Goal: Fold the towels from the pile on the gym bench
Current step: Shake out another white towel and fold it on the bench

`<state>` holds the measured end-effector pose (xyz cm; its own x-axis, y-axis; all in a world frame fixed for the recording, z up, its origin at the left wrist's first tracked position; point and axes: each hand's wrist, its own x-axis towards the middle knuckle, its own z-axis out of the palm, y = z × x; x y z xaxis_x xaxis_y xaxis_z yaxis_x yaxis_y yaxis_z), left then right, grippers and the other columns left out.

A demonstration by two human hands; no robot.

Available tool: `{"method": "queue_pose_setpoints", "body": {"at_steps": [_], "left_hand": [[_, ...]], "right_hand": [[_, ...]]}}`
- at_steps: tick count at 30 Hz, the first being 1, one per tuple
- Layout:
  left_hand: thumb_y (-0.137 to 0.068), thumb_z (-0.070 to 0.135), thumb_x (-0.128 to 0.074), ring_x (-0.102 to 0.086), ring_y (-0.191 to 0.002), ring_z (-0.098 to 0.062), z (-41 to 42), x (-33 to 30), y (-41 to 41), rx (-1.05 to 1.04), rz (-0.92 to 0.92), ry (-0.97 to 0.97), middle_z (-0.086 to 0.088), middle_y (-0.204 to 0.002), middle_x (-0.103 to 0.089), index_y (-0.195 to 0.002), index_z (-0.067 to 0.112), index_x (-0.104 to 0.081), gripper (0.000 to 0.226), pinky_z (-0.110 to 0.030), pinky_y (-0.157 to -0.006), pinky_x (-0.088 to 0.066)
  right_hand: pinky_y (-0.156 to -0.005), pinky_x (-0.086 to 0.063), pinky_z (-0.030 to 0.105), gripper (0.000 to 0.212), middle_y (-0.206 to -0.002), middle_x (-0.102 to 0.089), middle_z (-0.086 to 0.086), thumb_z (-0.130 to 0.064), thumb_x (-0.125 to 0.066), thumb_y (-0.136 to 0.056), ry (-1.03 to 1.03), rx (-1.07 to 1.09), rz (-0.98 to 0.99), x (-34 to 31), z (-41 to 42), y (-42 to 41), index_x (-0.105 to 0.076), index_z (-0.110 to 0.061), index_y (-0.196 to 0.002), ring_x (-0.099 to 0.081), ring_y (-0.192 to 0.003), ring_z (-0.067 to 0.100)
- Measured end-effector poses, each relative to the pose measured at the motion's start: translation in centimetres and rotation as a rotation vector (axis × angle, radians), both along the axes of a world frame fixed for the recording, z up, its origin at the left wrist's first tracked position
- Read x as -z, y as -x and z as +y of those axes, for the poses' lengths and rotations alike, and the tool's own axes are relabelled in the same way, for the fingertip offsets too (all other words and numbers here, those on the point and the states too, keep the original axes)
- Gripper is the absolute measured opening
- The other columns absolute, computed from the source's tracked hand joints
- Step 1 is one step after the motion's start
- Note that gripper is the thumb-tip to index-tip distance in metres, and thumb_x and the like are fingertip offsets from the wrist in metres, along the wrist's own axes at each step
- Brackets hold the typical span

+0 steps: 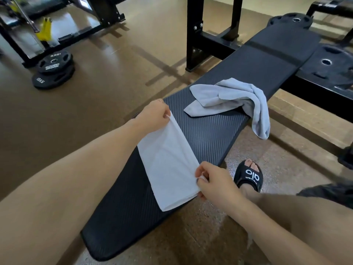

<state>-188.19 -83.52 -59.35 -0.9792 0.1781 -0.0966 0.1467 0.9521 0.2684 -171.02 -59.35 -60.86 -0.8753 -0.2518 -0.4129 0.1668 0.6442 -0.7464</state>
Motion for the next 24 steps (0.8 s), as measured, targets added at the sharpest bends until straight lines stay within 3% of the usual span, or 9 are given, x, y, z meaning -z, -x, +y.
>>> {"method": "queue_pose_setpoints", "body": {"at_steps": [2,8,14,18,24], "left_hand": [[-0.092,0.006,-0.054,-0.054,-0.1,-0.021,-0.1,0.3,0.2,0.052,0.006,0.016,-0.011,-0.11,-0.061,-0.101,0.006,-0.073,0.021,-0.041,-0.092,-0.048],[-0.097,0.011,-0.052,-0.052,-0.08,-0.025,-0.7,1.3,0.2,0.105,0.046,-0.033,-0.006,-0.105,-0.051,-0.104,0.011,-0.064,0.014,-0.034,-0.073,-0.044],[-0.097,0.012,-0.052,-0.051,-0.083,-0.026,-0.8,2.5,0.6,0.033,0.063,-0.097,-0.007,-0.106,-0.052,-0.118,0.008,-0.056,0.021,-0.031,-0.069,-0.034],[-0.098,0.014,-0.051,-0.049,-0.087,-0.02,-0.8,3.6,0.5,-0.063,0.122,-0.159,-0.003,-0.1,-0.052,-0.11,0.007,-0.059,0.016,-0.029,-0.074,-0.035],[-0.097,0.005,-0.05,-0.044,-0.074,-0.022,-0.8,3.3,0.4,0.003,0.193,-0.204,-0.003,-0.091,-0.048,-0.095,0.006,-0.059,0.009,-0.029,-0.064,-0.032]], "right_hand": [[-0.063,-0.058,0.052,0.015,-0.076,-0.063,0.003,-0.018,-0.052,-0.094,-0.013,-0.011,0.005,0.0,0.0,0.0,-0.054,-0.031,-0.087,-0.068,-0.068,0.023],[-0.06,-0.048,0.038,0.016,-0.079,-0.061,0.0,-0.013,-0.048,-0.091,-0.043,-0.028,0.063,-0.1,-0.4,-0.1,-0.049,-0.029,-0.087,-0.059,-0.069,0.017],[-0.057,-0.039,0.031,0.016,-0.078,-0.055,-0.002,-0.012,-0.049,-0.089,-0.049,-0.044,0.055,-0.4,-0.6,-0.1,-0.047,-0.028,-0.085,-0.051,-0.066,0.015],[-0.054,-0.036,0.03,0.015,-0.079,-0.055,-0.003,-0.014,-0.049,-0.091,-0.074,-0.035,0.065,-0.6,-0.7,-0.2,-0.046,-0.028,-0.087,-0.051,-0.067,0.013],[-0.055,-0.035,0.03,0.013,-0.075,-0.055,-0.002,-0.015,-0.048,-0.091,-0.063,-0.014,0.071,-1.2,-0.7,-0.7,-0.045,-0.027,-0.087,-0.048,-0.064,0.012]]}}
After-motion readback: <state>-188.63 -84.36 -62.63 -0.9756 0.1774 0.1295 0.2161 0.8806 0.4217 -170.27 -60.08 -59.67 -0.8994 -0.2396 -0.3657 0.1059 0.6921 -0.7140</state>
